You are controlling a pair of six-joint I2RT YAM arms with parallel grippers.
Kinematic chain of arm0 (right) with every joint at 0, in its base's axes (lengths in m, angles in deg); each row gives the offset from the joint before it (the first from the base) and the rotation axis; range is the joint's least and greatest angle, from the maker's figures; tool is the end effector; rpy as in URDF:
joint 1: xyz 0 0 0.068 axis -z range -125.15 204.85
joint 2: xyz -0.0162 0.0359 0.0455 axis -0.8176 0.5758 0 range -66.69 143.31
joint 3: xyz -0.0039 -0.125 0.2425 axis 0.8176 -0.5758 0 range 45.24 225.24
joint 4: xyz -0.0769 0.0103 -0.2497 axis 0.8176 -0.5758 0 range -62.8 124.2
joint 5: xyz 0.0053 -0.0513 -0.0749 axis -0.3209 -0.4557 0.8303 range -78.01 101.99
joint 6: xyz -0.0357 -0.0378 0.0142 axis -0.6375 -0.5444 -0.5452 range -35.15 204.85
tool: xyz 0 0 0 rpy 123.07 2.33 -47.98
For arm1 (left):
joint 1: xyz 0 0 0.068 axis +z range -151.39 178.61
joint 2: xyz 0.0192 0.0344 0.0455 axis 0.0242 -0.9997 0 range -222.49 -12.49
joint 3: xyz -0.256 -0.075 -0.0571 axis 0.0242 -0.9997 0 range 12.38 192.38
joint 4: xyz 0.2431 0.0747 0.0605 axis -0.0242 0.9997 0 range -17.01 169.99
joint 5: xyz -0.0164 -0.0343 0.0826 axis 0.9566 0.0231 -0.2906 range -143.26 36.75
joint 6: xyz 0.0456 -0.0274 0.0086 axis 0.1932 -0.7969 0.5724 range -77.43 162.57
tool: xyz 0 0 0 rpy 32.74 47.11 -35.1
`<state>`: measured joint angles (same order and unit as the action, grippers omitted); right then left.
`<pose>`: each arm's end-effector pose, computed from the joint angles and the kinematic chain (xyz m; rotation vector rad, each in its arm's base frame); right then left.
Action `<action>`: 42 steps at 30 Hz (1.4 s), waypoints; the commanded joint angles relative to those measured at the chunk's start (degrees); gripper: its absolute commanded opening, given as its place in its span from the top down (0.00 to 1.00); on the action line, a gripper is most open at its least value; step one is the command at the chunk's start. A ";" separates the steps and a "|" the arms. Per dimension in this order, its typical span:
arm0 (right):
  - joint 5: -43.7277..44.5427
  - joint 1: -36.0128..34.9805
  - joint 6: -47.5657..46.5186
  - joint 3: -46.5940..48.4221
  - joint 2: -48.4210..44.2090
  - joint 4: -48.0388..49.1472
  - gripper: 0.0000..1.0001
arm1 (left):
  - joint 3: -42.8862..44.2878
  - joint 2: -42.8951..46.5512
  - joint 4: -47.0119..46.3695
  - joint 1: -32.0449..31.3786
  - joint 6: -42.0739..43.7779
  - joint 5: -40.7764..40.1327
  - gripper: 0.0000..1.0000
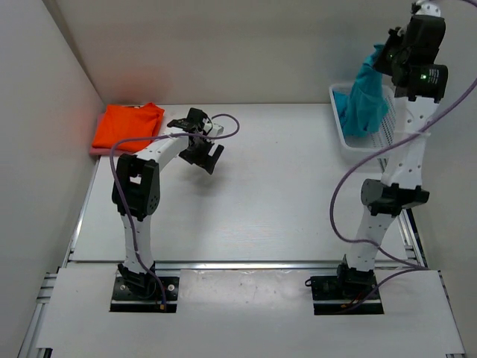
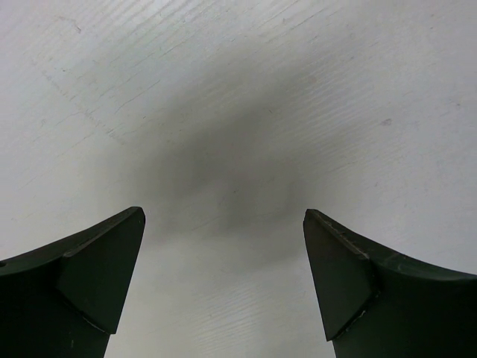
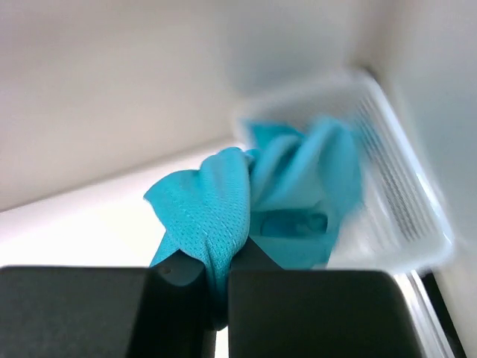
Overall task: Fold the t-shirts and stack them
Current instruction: Move the tshirt to the center of the board
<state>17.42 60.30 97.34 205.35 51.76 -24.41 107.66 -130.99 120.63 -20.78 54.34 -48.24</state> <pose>0.3917 -0.0407 0.5214 0.3555 1.8311 -0.0034 0.4052 -0.1459 0.2007 0.7748 2.7011 -0.1543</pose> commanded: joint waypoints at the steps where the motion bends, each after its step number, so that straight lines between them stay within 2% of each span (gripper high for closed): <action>1: -4.20 -6.39 -2.12 1.69 -7.60 6.04 1.00 | -0.19 7.75 -0.61 0.59 -0.35 1.66 0.01; 4: -10.25 -14.12 -2.55 0.99 -11.83 10.34 1.00 | -0.89 10.03 -0.70 1.73 -0.70 2.19 0.01; 6: -8.61 -22.73 -3.87 1.52 -13.51 12.45 1.00 | -1.24 11.01 -0.79 2.87 -0.87 1.40 0.01; 8: -6.06 -28.45 -5.89 0.38 -14.65 13.86 1.00 | -1.42 12.58 -1.14 3.83 -0.87 0.88 0.01; 10: -3.50 -31.20 -6.08 -1.80 -14.57 13.96 1.00 | -1.07 13.20 -1.14 5.07 -1.04 0.61 0.01; 12: -2.62 -31.03 -3.54 -5.06 -14.39 12.65 1.00 | -0.37 13.73 -1.14 6.74 -1.13 0.70 0.02; 16: -2.44 -30.06 -1.42 -19.90 -14.39 10.62 1.00 | -0.10 15.57 -1.41 9.55 -0.43 -0.79 0.02; 18: -4.28 -27.62 0.77 -32.69 -16.14 12.98 0.98 | -0.54 16.45 -1.76 11.21 0.01 -0.97 0.01; 20: -9.54 -25.33 3.05 -43.41 -18.59 19.72 0.95 | -0.89 16.81 -1.58 11.92 0.36 -0.80 0.01; 21: -11.13 -23.40 4.63 -50.18 -19.74 21.68 0.91 | -1.41 16.89 -1.50 12.62 0.10 -0.88 0.01; 23: -14.55 -19.97 7.79 -58.11 -20.89 26.25 0.70 | -2.38 17.86 -1.67 12.02 1.15 -2.11 0.01; 25: -17.55 -15.84 10.00 -62.63 -21.16 26.79 0.51 | -4.40 18.39 -1.85 10.27 2.90 -4.57 0.01; 26: -18.26 -15.39 9.40 -64.03 -21.33 26.18 0.45 | -5.45 18.65 -1.41 9.65 3.78 -4.75 0.01; 29: -13.62 -18.80 3.87 -67.56 -22.91 23.99 0.35 | -8.61 19.18 0.26 8.24 4.40 -3.27 0.01; 35: -15.97 -19.16 1.58 -77.75 -23.19 24.42 0.35 | -17.75 15.93 1.58 6.75 3.00 -4.92 0.01; 37: -16.15 -19.78 1.57 -80.91 -23.36 25.21 0.35 | -18.99 14.18 0.53 6.22 2.12 -7.21 0.01; 42: -16.15 -19.34 1.65 -84.70 -23.18 26.52 0.32 | -20.14 13.03 -2.20 4.98 0.98 -5.03 0.02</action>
<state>2.36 40.26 99.66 121.51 28.84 -0.58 87.16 -118.70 120.96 -14.71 56.44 -53.97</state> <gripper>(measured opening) 0.670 0.983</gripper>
